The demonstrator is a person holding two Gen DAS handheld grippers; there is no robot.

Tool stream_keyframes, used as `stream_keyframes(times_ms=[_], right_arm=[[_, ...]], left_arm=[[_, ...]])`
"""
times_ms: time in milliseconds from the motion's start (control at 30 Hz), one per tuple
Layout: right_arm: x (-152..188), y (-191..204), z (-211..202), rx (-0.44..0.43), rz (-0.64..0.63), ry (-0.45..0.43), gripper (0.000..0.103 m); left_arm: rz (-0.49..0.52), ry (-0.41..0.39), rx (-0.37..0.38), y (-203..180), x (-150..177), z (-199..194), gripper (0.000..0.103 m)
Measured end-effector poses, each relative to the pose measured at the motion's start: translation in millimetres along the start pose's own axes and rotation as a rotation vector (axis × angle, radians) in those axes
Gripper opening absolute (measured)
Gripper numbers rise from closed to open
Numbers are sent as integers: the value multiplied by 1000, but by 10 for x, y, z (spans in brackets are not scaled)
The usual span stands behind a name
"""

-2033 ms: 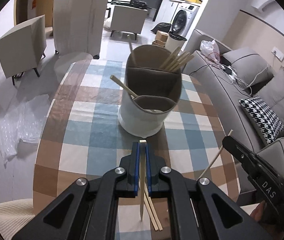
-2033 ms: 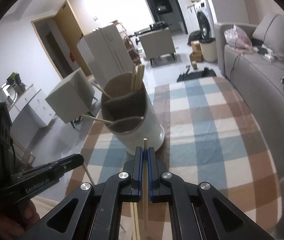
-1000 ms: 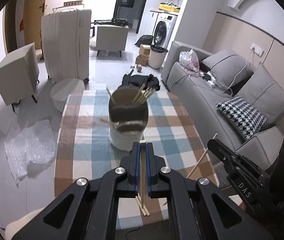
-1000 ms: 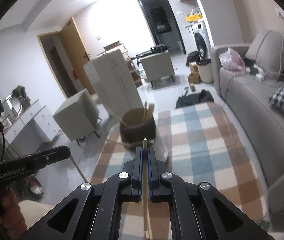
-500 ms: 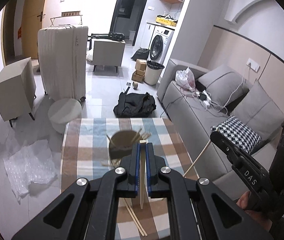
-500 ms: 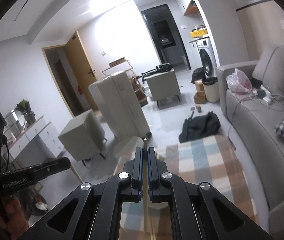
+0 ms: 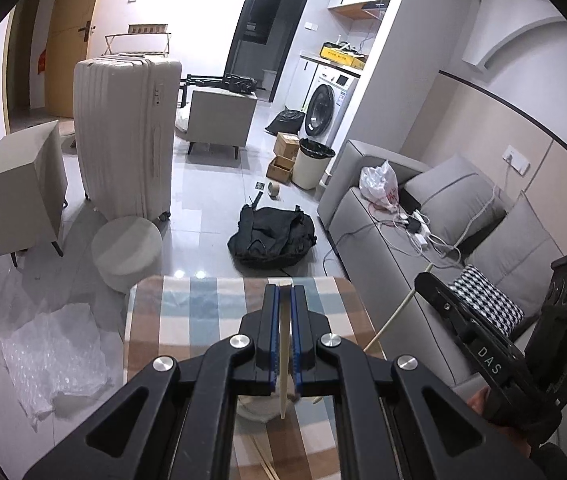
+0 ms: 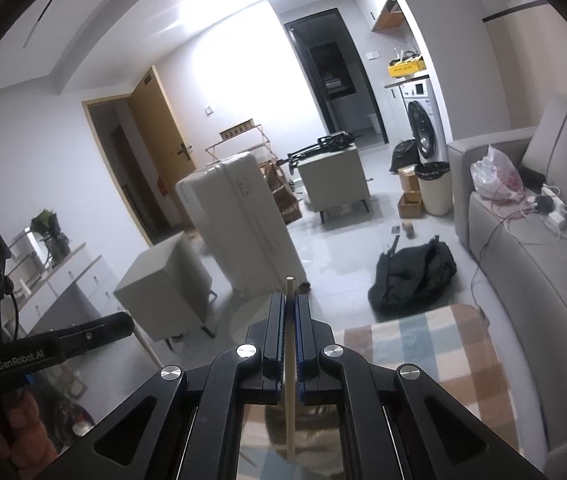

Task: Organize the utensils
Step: 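Lift both held chopsticks up over the utensil holder, then lower both chopsticks into the utensil holder and open both tools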

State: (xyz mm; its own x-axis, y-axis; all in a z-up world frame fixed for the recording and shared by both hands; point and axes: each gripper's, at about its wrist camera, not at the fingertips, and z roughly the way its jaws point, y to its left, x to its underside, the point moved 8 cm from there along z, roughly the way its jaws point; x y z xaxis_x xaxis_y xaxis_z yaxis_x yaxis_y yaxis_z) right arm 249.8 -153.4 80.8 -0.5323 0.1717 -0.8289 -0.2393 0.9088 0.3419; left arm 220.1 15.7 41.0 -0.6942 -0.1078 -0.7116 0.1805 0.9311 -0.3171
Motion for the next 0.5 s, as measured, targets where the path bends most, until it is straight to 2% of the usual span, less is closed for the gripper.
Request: stream_keyframes(times_ms=[233, 500], right_arm=[[-105, -121, 440, 10, 7, -2, 4], [16, -186, 821, -11, 17, 8, 4]], left_arm=[[-27, 5, -2, 140, -136, 294, 1], [-13, -4, -22, 176, -176, 479, 1]])
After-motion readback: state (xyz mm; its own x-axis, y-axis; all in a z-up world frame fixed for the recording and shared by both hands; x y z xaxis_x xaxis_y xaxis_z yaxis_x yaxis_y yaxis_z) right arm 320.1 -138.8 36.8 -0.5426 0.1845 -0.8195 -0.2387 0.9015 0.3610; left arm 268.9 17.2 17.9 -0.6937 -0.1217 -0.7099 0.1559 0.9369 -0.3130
